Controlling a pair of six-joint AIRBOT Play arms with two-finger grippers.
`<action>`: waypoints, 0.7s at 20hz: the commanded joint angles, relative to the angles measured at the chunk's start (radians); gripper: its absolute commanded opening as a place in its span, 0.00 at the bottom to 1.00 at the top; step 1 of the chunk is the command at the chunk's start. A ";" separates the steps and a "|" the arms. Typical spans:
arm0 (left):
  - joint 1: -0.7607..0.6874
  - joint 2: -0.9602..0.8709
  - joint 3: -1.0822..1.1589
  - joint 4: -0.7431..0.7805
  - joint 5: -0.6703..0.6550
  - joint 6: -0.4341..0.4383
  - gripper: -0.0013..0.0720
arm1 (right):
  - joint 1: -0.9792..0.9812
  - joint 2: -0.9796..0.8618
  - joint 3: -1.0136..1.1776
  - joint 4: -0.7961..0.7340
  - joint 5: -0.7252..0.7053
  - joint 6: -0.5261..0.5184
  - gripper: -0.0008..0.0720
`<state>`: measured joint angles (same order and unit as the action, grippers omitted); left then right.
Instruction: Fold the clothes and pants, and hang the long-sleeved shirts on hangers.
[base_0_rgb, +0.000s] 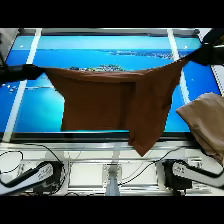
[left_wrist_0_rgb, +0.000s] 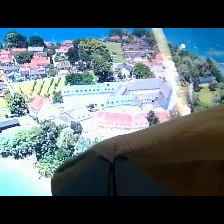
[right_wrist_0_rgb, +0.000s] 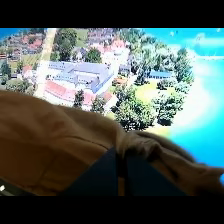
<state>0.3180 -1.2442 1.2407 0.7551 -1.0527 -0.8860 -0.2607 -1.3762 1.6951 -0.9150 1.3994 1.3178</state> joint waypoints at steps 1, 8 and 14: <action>-0.066 -0.131 0.001 -0.001 0.245 0.016 0.04 | 0.087 -0.202 0.001 0.002 -0.184 0.010 0.03; -0.163 -0.233 0.001 -0.001 0.742 0.041 0.04 | 0.145 -0.312 0.001 0.003 -0.696 0.018 0.03; -0.195 -0.349 0.001 0.010 0.706 0.041 0.04 | 0.145 -0.371 0.001 -0.024 -0.798 0.017 0.03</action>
<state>0.1364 -1.5463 1.2407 0.7544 -0.3592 -0.8452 -0.1184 -1.7149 1.6951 -0.9150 0.6682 1.3350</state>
